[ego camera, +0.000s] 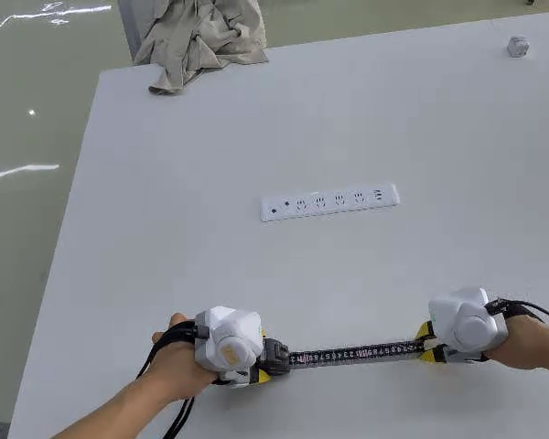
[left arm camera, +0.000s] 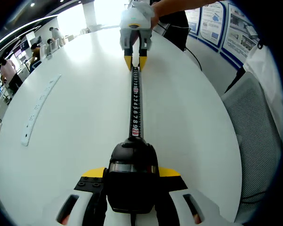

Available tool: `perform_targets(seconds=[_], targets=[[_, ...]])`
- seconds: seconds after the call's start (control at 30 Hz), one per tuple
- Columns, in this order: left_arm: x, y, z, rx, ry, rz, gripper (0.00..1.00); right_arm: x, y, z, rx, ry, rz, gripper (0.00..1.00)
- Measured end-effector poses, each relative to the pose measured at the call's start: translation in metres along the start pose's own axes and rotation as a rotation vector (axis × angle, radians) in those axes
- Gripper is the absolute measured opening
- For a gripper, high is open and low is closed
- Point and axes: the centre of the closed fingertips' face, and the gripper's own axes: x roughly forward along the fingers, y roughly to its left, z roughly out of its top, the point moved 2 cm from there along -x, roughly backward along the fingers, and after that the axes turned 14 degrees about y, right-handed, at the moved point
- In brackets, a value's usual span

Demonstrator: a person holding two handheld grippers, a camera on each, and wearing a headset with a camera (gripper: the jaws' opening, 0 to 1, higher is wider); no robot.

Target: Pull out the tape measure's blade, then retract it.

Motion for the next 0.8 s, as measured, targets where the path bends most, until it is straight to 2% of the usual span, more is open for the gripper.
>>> perform_targets(seconds=[0.8], targets=[[0.0,0.0017,-0.0004,-0.031,-0.011,0.012,0.38,0.0007,-0.0031,0.0019,0.011,0.026,-0.019,0.2]])
